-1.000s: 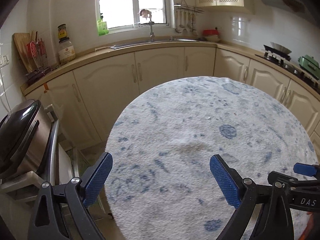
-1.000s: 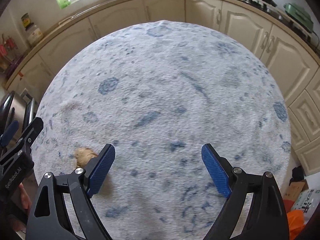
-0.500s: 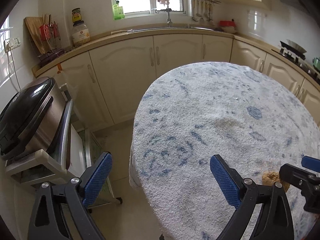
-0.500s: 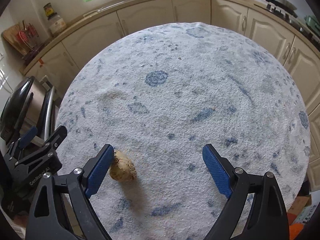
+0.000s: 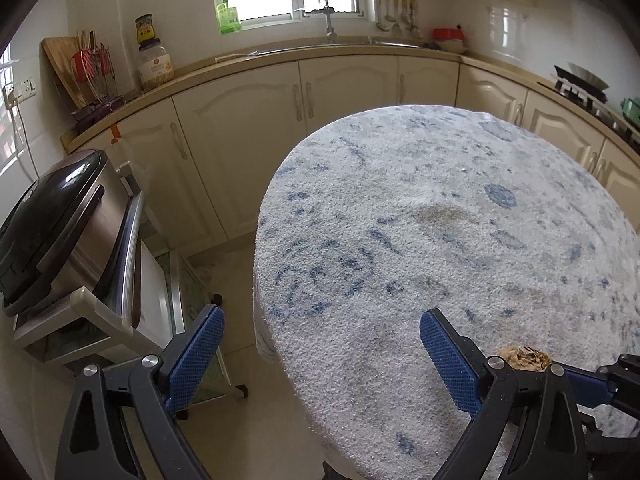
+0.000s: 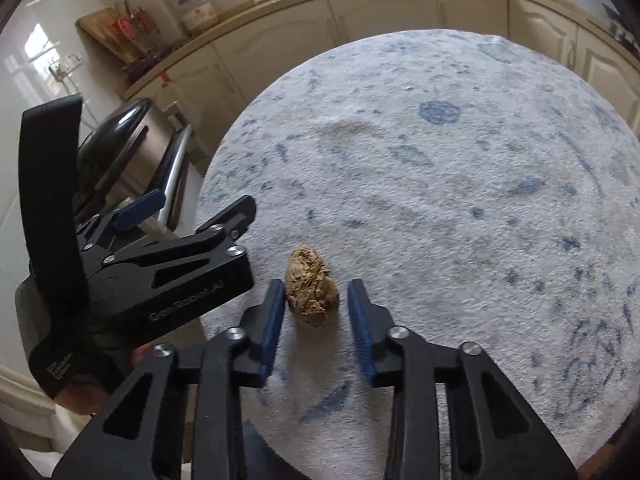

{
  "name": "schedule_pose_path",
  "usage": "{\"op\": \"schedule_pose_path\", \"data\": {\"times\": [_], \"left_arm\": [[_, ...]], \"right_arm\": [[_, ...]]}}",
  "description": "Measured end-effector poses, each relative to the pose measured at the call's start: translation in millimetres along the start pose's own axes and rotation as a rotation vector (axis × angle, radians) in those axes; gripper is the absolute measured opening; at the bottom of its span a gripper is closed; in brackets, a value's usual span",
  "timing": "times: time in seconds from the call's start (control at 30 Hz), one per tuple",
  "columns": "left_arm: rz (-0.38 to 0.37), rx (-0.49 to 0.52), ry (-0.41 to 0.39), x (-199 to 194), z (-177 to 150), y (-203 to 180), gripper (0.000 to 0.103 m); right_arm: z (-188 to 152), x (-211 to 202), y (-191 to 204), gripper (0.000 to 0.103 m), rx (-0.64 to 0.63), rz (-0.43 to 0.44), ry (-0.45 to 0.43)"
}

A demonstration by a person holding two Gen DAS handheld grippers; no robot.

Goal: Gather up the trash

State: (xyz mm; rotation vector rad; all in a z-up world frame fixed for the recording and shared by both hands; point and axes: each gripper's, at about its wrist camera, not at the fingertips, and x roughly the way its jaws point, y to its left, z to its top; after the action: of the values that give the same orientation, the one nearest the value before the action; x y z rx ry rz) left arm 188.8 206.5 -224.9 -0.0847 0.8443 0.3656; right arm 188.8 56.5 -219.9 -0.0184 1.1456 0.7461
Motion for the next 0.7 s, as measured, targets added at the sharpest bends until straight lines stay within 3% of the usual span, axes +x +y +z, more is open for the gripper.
{"op": "schedule_pose_path", "data": {"times": [0.17,0.37,0.7], "left_arm": [[-0.006,0.016,-0.009,-7,1,-8,0.096],[-0.034,0.081,-0.038,-20,7,-40,0.096],[-0.204,0.324,-0.076,-44,15,-168,0.097]], "right_arm": [[-1,-4,-11,0.028,0.031,-0.017,-0.006],[-8,-31,-56,0.028,0.124,-0.074,-0.058],[-63,-117,-184,0.028,0.460,-0.242,-0.209]]}}
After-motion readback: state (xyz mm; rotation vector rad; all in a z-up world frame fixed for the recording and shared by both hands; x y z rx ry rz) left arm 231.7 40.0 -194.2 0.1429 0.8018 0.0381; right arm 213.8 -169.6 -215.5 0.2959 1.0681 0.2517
